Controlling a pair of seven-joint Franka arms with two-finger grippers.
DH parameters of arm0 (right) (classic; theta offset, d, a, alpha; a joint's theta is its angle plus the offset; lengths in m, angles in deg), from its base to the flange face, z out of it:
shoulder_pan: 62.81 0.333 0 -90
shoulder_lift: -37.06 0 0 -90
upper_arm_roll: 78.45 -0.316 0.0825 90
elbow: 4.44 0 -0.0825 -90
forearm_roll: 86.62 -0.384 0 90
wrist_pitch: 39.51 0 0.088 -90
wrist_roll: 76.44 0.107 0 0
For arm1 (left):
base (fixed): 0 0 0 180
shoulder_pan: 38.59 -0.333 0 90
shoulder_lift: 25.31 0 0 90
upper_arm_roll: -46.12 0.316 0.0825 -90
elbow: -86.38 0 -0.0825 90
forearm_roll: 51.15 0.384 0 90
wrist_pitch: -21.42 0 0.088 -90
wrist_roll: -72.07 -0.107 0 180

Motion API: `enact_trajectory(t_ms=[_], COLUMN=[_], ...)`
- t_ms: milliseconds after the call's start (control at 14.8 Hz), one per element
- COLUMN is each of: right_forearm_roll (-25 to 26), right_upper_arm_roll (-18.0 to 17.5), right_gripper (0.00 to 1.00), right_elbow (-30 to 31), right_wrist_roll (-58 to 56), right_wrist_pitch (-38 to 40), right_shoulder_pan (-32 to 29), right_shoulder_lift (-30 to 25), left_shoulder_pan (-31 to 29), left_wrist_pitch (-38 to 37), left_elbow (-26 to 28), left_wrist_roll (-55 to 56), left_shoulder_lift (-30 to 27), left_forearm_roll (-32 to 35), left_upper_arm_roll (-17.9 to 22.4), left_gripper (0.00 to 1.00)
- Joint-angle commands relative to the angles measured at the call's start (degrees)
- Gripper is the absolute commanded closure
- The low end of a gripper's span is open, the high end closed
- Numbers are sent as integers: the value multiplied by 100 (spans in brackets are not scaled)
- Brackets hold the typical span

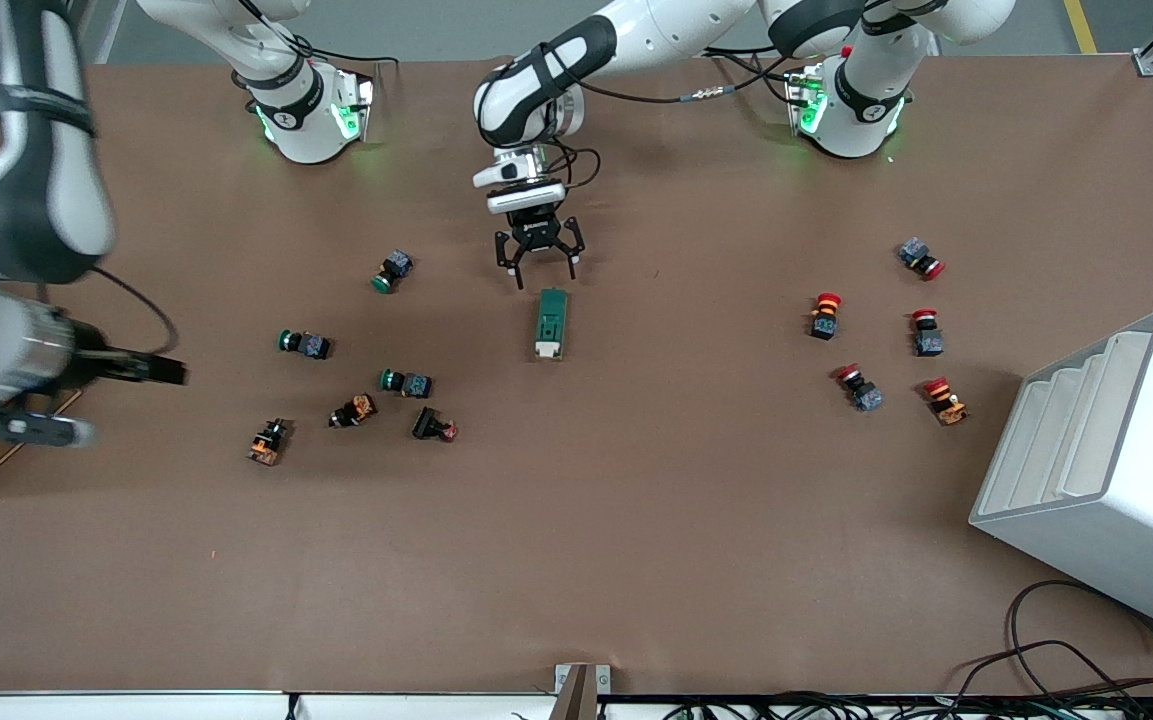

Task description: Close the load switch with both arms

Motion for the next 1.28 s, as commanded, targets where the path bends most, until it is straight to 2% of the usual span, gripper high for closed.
enact_trajectory(t_ms=[0,203,405,540,810,1013,1215], right_forearm_roll=[256,416,398,381,249,197,3], right_upper_arm_roll=[-117,-117,-143,-178,-214,-214,-231], right_gripper=[0,0,0,0,0,0,0], right_elbow=[-716,-1173,-1262,-1464,-1570,-1605,-1641], right_wrist_roll=[-240,-266,-249,-240,-196,-213,-248], right_wrist_pitch=[770,1238,1238,1308,1431,2071,2214], right_shoulder_pan=[-212,-291,-274,-222,-151,-160,-134], right_shoulder_lift=[11,28,28,29,20,-24,-348], left_shoulder_pan=[-191,-569,-1052,-1491,-2650,-3573,-4513], left_wrist_pitch=[57,57,-13,-22,-39,-39,-109], left_elbow=[-454,-769,-1157,-1184,-1175,-1175,-1175], left_wrist_roll=[-1276,-2464,-3247,-3722,-4514,-5435,-6472], left_shoulder_lift=[-312,-699,-910,-1121,-1631,-1991,-2360], left_forearm_roll=[-913,-1923,-2697,-3102,-3937,-4517,-4729], left_upper_arm_roll=[-51,-51,-42,-42,-33,-34,-42], left_gripper=[0,0,0,0,0,0,0])
